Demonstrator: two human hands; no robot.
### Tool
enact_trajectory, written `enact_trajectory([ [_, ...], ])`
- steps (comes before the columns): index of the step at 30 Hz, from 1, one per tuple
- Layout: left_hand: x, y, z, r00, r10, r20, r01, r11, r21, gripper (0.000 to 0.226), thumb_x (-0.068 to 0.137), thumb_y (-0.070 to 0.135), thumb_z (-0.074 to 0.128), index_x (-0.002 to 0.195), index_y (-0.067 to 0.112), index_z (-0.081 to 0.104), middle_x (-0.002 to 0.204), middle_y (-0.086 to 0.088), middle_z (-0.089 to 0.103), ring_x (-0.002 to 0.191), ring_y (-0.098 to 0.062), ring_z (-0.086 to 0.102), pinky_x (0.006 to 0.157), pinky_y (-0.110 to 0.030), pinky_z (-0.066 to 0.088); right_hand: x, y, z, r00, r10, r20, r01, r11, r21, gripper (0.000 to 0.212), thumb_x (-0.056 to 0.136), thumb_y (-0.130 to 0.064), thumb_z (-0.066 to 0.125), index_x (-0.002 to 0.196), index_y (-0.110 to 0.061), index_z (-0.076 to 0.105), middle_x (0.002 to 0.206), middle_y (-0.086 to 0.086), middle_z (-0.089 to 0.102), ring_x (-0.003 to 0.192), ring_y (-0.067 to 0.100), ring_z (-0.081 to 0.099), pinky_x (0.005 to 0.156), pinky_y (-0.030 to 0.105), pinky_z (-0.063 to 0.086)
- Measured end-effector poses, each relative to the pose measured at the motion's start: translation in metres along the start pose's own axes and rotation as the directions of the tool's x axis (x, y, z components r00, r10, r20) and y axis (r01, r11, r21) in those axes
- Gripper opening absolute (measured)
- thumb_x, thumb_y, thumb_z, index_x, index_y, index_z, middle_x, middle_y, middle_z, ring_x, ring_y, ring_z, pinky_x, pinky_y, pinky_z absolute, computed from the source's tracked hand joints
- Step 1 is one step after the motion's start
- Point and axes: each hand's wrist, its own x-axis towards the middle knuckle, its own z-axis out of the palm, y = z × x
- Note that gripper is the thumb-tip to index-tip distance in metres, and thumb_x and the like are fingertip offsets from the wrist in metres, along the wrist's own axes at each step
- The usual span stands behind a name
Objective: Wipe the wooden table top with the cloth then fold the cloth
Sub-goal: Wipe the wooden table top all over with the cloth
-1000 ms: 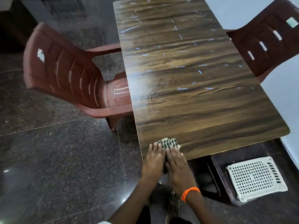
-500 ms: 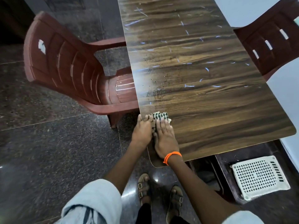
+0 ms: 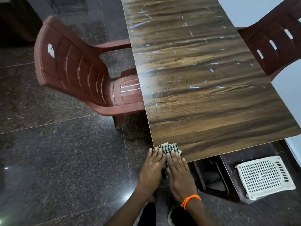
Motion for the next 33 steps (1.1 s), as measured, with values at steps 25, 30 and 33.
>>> enact_trajectory([
  [25, 0.087, -0.063, -0.05, 0.997, 0.074, -0.007, -0.072, 0.986, 0.152, 0.045, 0.087, 0.016, 0.046, 0.125, 0.004, 0.065, 0.132, -0.019, 0.062, 0.13, -0.033, 0.053, 0.116, -0.047, 0.033, 0.114, -0.023, -0.012, 1.0, -0.003, 0.0, 0.003, 1.0, 0.03, 0.059, 0.102, -0.033, 0.029, 0.156, -0.02, 0.014, 0.165, -0.001, 0.008, 0.152, 0.015, 0.002, 0.12, 0.038, 0.008],
  [30, 0.159, -0.059, -0.057, 0.996, 0.086, 0.025, -0.089, 0.989, 0.121, 0.049, 0.089, 0.009, 0.055, 0.138, 0.008, 0.054, 0.147, -0.016, 0.048, 0.144, -0.03, 0.035, 0.123, -0.045, 0.016, 0.164, -0.005, -0.023, 0.988, 0.145, -0.046, -0.145, 0.989, 0.013, 0.061, 0.1, -0.029, 0.033, 0.156, -0.015, 0.013, 0.165, 0.002, 0.008, 0.152, 0.015, -0.001, 0.122, 0.039, 0.009],
  [33, 0.208, -0.075, -0.075, 0.998, 0.068, -0.006, -0.067, 0.994, 0.089, 0.05, 0.091, 0.006, 0.047, 0.141, 0.01, 0.05, 0.153, -0.014, 0.041, 0.148, -0.027, 0.026, 0.125, -0.041, 0.006, 0.215, -0.003, -0.031, 0.983, 0.176, -0.048, -0.176, 0.984, 0.003, 0.066, 0.098, -0.026, 0.034, 0.156, -0.013, 0.008, 0.165, 0.004, 0.003, 0.152, 0.017, -0.005, 0.124, 0.039, 0.006],
])
